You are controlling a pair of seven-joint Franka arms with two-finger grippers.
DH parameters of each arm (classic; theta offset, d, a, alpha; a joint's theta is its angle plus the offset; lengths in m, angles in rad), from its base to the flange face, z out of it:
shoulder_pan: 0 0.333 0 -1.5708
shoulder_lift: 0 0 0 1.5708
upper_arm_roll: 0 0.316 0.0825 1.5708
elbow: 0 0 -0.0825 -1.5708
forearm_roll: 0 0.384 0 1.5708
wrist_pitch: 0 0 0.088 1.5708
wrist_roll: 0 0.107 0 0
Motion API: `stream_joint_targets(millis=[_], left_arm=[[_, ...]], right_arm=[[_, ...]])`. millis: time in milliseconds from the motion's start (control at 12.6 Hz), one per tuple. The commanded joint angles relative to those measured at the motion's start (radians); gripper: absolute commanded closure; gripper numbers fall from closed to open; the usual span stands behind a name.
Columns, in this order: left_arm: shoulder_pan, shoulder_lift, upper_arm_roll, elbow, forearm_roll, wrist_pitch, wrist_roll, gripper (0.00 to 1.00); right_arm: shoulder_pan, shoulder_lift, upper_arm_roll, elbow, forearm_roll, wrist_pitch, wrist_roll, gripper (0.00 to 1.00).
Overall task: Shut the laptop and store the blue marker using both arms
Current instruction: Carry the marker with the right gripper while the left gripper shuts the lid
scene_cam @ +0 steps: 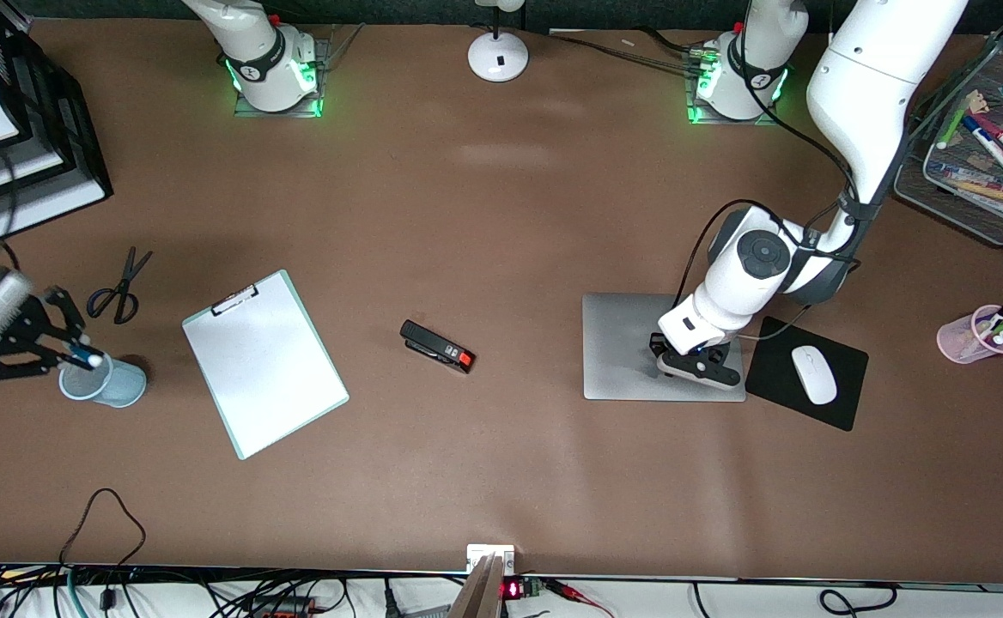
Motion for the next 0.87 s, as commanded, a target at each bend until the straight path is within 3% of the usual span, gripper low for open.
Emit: stream_joint_targets(millis=[0, 477, 794], left_arm=[[0.009, 0.034, -0.004, 0.033, 0.046, 0.01, 0.006, 1.0], [0.008, 0.083, 0.017, 0.051, 0.071, 0.076, 0.001, 1.0], [0.009, 0.083, 0.021, 0.05, 0.073, 0.076, 0.003, 1.0]], right_arm=[[-0.062, 0.007, 0.006, 0.022, 0.131, -0.1, -0.207, 1.0], [-0.184, 0.058, 0.008, 0.031, 0.257, -0.264, -0.479, 1.0], [-0.254, 0.147, 0.008, 0.1, 0.27, -0.333, -0.519, 1.0]])
